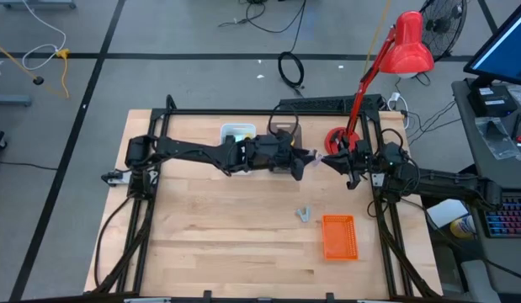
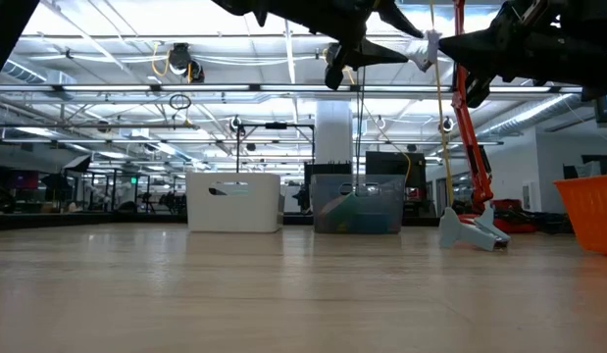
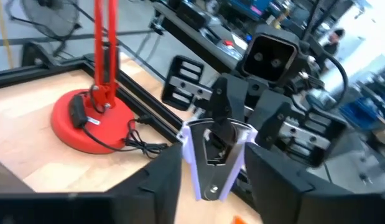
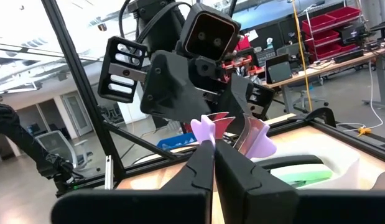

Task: Pick and place Stapler, Stapler remover, tape
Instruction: Put the purple staple remover into the orange bin

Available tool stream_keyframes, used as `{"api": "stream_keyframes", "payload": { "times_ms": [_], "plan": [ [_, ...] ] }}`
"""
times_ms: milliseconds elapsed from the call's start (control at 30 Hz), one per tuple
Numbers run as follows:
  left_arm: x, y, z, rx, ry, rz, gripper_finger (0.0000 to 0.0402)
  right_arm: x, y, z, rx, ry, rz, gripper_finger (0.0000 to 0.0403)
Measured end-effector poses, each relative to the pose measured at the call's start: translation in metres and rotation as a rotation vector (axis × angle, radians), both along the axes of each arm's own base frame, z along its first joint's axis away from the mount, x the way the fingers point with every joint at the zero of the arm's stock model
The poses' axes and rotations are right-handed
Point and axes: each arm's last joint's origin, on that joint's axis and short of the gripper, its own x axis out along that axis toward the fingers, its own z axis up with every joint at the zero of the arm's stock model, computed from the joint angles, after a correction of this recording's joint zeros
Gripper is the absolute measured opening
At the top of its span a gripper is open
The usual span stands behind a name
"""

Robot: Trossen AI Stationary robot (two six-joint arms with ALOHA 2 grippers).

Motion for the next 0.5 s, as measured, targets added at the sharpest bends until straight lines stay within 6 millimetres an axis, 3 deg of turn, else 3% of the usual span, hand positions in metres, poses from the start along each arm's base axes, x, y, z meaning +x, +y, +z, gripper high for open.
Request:
{"api": "stream_keyframes", "payload": {
  "times_ms": [200, 500],
  "plan": [
    [-0.001, 0.012, 0.000, -0.047, -0.003, -0.107, 0.0220, 0.000, 0.000, 0.000, 0.001, 0.003, -0.002, 0.0000],
    [-0.009, 0.040, -0.006, -0.035, 0.111, -0.117, 0.0227, 0.000, -0.001, 0.000, 0.005, 0.000, -0.022, 0.0000]
  ]
}}
